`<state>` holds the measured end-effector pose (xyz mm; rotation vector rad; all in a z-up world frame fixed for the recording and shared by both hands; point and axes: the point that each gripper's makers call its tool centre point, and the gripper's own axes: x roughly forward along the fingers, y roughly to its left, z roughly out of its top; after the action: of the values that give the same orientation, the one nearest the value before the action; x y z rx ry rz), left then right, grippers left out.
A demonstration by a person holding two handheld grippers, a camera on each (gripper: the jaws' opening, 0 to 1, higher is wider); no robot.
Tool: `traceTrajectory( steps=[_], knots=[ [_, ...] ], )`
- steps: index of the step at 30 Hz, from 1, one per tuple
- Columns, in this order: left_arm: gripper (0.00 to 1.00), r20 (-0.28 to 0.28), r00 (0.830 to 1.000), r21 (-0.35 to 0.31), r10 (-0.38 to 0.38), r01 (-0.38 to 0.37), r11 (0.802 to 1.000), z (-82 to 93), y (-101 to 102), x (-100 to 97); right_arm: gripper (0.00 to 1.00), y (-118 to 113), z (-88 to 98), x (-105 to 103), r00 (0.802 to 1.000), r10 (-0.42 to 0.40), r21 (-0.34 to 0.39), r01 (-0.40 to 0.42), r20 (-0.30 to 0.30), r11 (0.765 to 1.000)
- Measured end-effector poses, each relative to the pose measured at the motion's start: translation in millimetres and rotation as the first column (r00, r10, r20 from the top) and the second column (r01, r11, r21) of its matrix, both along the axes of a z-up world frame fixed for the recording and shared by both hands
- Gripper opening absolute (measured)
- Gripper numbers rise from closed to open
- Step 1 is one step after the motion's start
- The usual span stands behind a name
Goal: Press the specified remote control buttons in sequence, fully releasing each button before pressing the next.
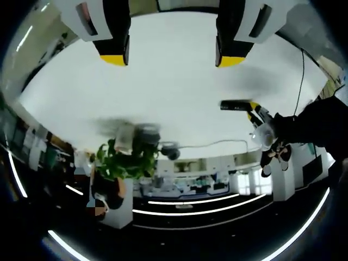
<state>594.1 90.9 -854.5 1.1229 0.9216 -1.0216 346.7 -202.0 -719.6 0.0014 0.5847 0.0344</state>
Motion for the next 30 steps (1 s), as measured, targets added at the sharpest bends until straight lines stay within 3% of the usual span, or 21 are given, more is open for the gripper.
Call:
traceTrajectory(
  steps=[17,30],
  knots=[
    [0.24,0.023,1.000,0.018,-0.008,0.008,1.000,-4.9,-6,52.4,0.57,2,-8.5,-2,0.999,0.013,-0.009,-0.013,-0.048,1.000],
    [0.24,0.013,1.000,0.031,0.001,-0.001,1.000,-7.2,-6,67.7,0.56,1,-9.7,-2,0.998,0.017,-0.005,-0.017,-0.057,1.000]
  ],
)
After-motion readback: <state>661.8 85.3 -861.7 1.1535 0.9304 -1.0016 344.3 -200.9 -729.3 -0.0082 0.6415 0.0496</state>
